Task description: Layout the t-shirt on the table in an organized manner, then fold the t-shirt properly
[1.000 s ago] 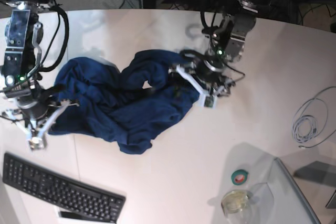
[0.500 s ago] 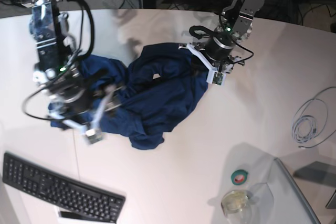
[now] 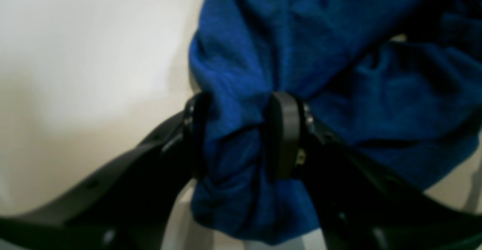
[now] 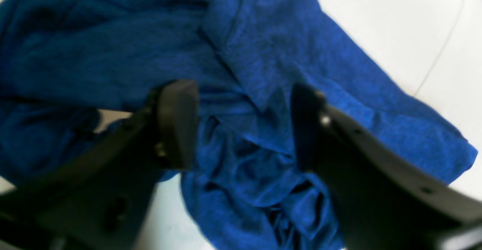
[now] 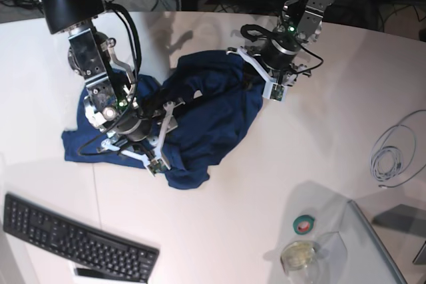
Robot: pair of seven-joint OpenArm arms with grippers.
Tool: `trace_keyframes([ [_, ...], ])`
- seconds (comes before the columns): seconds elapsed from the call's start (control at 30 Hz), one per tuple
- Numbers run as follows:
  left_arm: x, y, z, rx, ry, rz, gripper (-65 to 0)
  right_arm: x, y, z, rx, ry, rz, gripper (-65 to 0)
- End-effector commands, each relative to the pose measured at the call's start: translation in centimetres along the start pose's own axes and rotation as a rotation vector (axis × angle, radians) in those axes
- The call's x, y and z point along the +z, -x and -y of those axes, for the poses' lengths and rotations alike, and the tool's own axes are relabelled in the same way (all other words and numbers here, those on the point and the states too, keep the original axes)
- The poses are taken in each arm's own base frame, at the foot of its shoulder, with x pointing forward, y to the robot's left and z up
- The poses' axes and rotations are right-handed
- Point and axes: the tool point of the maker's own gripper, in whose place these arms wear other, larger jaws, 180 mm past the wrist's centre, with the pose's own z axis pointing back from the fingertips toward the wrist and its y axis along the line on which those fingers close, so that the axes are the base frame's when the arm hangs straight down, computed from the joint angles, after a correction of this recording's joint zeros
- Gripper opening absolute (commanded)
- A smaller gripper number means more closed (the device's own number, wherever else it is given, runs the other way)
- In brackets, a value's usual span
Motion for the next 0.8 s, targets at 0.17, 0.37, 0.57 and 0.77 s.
trace_keyframes([
  [0.17,0.3,-0.5,-0.5,-0.011,-0.001,0.022,-41.1,-0.4,-1.5,1.1,0.000,0.017,0.033,-44.4],
  [0.37,0.7,0.6,-0.4,-0.009,0.000,0.000,-41.1,-0.4,-2.0,1.3,-0.001,0.021,0.039,-44.3],
  [0.57,0.7,0.7,-0.3,-0.008,0.001,-0.002,-41.3,-0.2,-2.4,1.8,0.004,0.030,0.047,-54.9],
  [0.77,0.7,0.8,-0.4,-0.010,0.000,-0.007,-41.3,0.2,-2.4,1.5,0.004,0.028,0.055,-64.5],
])
